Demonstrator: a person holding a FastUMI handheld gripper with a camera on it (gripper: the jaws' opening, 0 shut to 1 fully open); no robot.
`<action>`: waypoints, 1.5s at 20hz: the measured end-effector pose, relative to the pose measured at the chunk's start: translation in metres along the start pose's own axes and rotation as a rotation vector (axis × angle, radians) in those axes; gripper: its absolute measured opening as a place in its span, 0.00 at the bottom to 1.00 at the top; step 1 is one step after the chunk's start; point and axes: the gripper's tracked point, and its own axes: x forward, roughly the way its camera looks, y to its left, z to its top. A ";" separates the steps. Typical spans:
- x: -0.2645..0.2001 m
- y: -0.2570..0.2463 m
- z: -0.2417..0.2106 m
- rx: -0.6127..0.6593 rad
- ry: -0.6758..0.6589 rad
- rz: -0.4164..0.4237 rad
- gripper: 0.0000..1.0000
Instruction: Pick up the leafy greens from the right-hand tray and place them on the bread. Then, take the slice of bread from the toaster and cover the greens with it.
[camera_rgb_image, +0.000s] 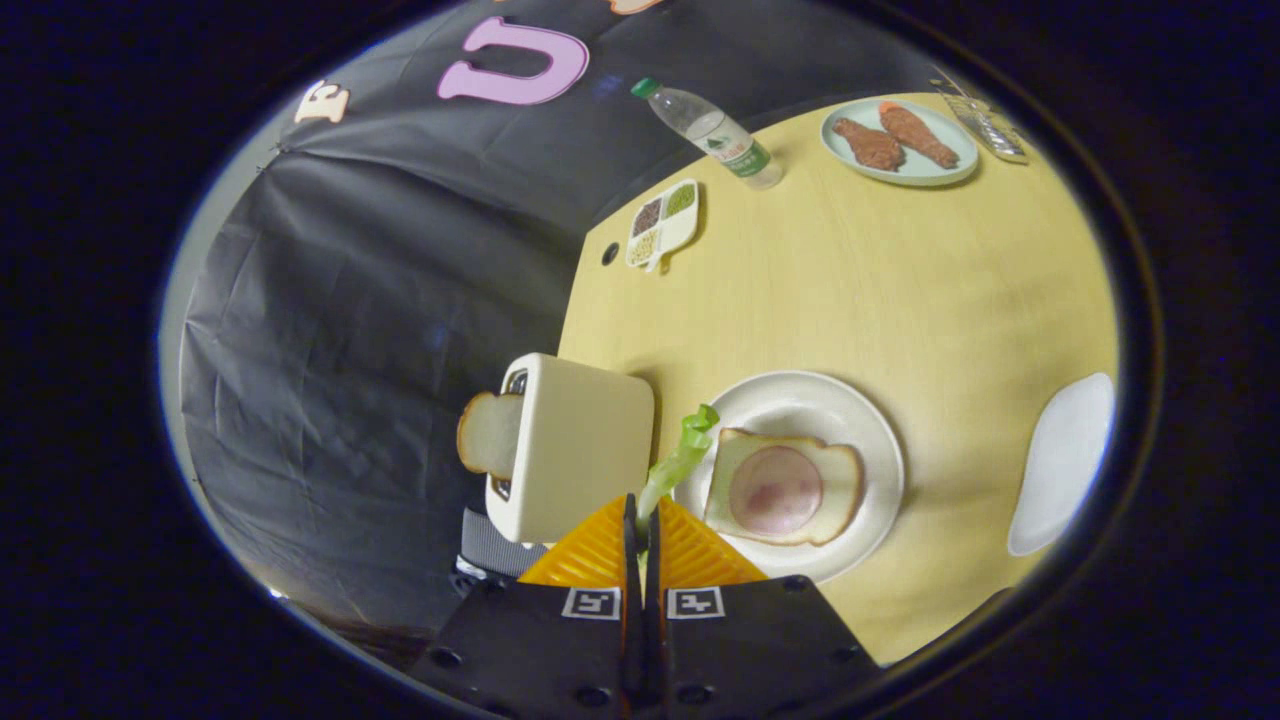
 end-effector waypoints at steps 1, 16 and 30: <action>0.008 -0.009 -0.002 -0.008 0.010 -0.037 0.04; 0.013 -0.117 -0.023 -0.219 0.063 -0.517 0.18; -0.023 -0.044 -0.054 0.121 0.246 -0.450 1.00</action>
